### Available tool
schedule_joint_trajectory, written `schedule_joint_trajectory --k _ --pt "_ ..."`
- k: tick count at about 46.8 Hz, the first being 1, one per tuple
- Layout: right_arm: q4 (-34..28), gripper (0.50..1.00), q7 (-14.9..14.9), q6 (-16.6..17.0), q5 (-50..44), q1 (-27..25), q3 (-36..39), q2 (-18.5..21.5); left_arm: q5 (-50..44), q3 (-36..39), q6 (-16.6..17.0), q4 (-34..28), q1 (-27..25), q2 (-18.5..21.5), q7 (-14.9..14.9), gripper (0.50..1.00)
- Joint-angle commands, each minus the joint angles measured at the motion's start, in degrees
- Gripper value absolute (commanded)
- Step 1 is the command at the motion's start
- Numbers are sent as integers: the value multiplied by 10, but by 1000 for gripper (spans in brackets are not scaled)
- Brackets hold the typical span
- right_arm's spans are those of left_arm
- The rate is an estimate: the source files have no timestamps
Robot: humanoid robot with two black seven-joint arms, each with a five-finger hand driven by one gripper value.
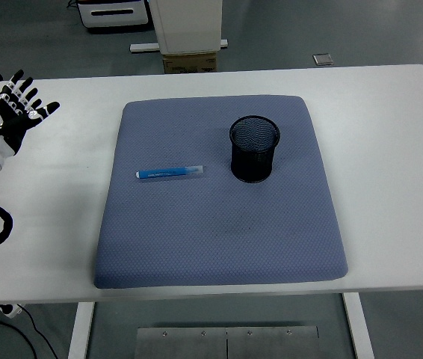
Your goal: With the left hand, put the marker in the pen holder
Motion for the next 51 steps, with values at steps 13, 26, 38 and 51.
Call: schedule_joint_trajectory --k 13,26,38,51 --pt "0 1000 0 0 -1 1 0 0 6 3 -4 -4 33 -7 3 1000" --pt "0 1000 -1 0 -1 1 0 0 -1 -1 -15 -4 19 -22 2 1000" --pt "0 1000 0 0 0 0 0 0 3 -15 -34 -3 6 -62 -2 1000" --pt "0 1000 -1 0 0 0 0 0 -5 -36 -102 -7 5 -70 -28 1000"
